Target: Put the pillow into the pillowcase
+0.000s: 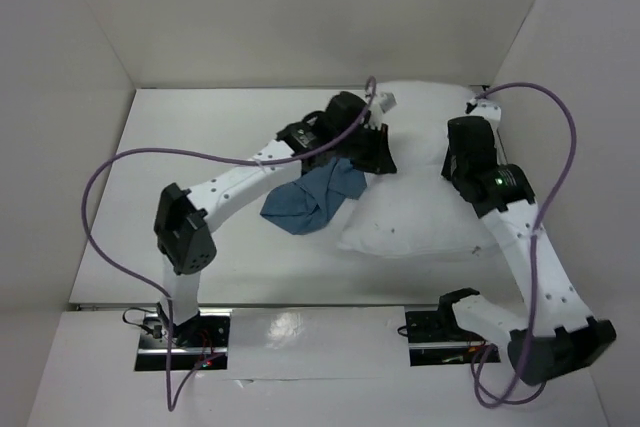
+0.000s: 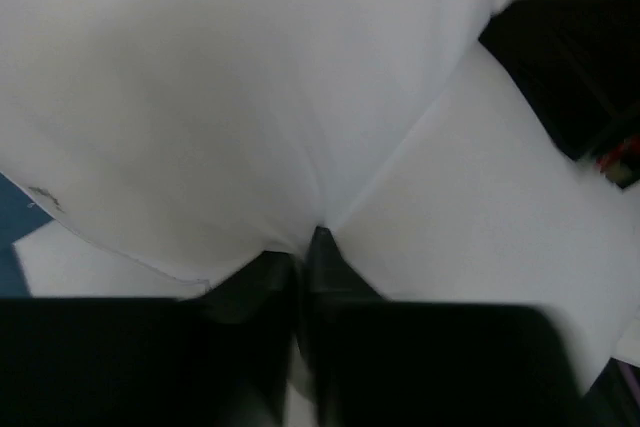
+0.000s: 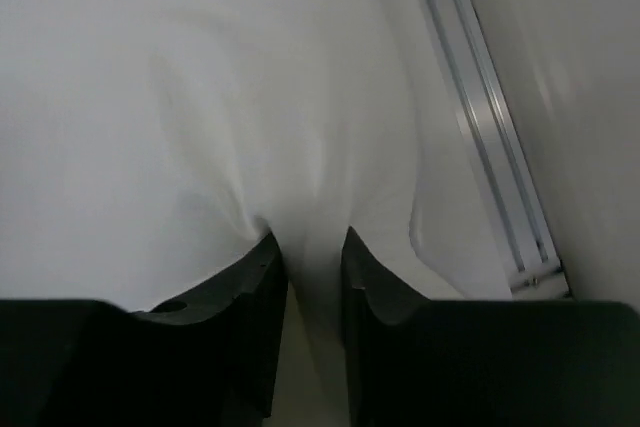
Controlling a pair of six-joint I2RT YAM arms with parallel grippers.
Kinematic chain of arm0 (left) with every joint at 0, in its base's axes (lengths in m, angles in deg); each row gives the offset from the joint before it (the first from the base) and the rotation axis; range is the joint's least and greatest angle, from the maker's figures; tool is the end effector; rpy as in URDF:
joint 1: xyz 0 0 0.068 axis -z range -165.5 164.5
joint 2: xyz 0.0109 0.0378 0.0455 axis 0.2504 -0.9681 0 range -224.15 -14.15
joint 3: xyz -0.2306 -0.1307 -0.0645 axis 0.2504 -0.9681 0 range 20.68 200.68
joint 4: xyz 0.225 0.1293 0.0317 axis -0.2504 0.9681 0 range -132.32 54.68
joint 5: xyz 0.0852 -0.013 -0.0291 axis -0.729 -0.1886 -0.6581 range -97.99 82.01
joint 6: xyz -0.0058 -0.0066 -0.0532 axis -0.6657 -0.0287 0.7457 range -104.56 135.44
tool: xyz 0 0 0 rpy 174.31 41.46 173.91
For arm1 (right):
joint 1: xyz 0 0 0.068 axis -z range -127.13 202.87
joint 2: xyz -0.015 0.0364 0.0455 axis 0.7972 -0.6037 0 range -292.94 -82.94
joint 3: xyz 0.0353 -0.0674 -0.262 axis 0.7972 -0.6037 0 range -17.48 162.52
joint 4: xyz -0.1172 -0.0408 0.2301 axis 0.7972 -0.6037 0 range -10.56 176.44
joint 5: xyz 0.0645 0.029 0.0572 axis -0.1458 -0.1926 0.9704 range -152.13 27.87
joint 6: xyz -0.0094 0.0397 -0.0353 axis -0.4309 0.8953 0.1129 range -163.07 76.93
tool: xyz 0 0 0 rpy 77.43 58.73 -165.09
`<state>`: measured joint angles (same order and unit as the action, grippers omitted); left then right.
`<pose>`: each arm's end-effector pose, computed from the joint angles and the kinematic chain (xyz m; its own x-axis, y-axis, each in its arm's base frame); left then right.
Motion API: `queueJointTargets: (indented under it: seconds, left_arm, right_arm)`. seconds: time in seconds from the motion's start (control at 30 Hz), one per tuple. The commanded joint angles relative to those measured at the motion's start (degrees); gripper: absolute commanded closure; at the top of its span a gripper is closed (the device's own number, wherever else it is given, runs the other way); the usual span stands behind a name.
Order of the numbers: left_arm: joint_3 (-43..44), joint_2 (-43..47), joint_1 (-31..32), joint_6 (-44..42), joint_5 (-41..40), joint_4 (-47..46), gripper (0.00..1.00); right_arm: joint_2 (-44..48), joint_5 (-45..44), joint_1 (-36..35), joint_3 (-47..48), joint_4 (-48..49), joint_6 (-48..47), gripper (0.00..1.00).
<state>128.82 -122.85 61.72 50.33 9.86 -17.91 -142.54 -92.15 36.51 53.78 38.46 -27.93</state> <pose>0.2964 -0.3363 0.3755 -0.7428 0.0009 -0.6695 0.5638 0.5403 -0.6247 0.1956 0.0388 0.3873 -0.5113 0.0856 -0.8551 0.2864 0.9551 -0.0756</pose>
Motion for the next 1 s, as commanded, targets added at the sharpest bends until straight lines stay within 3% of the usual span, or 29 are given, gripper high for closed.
queueJointTargets:
  seconds: [0.0,0.03,0.13,0.17,0.3,0.4,0.6,0.73,0.83,0.97]
  left_arm:
    - [1.01,-4.57,4.28,0.53,0.52,-2.53,0.62]
    - [3.81,-6.06,5.33,-0.26,0.52,1.66,0.42]
    - [6.21,-8.19,5.86,-2.19,-1.92,6.44,0.16]
    - [6.21,-7.23,5.86,-3.24,-3.33,7.06,0.14]
    - [2.44,-0.64,2.89,-3.09,-14.31,12.31,0.11]
    - [-2.30,4.02,-3.17,-0.28,-19.86,15.05,0.15]
    - [-14.68,6.58,-17.14,2.89,-19.08,16.29,0.15]
    - [-18.92,4.74,-20.42,2.90,-14.42,12.09,0.14]
    - [-19.46,1.75,-20.94,2.37,-13.72,9.53,0.09]
    - [-18.67,-3.78,-20.33,1.84,-14.51,6.62,0.08]
  right_arm:
    - [-6.31,2.39,10.00,-2.97,1.77,-0.72,0.62]
    - [-8.85,5.03,12.73,-2.19,1.23,-0.72,0.27]
    - [-10.01,10.41,14.87,0.27,1.23,-0.72,0.03]
    - [-10.02,11.12,14.87,2.54,1.23,-0.72,0.00]
    - [-10.02,17.61,13.20,8.36,1.23,-1.33,0.00]
    - [-8.96,23.57,8.30,9.59,2.01,-1.34,0.00]
    - [-6.95,27.81,-6.74,5.74,4.65,4.97,0.00]
    - [-5.18,42.74,-14.99,-8.46,15.80,10.77,0.07]
    - [-8.94,35.50,-20.97,-12.28,17.06,15.43,0.04]
    - [-15.98,12.66,-25.56,-10.98,7.94,22.37,0.00]
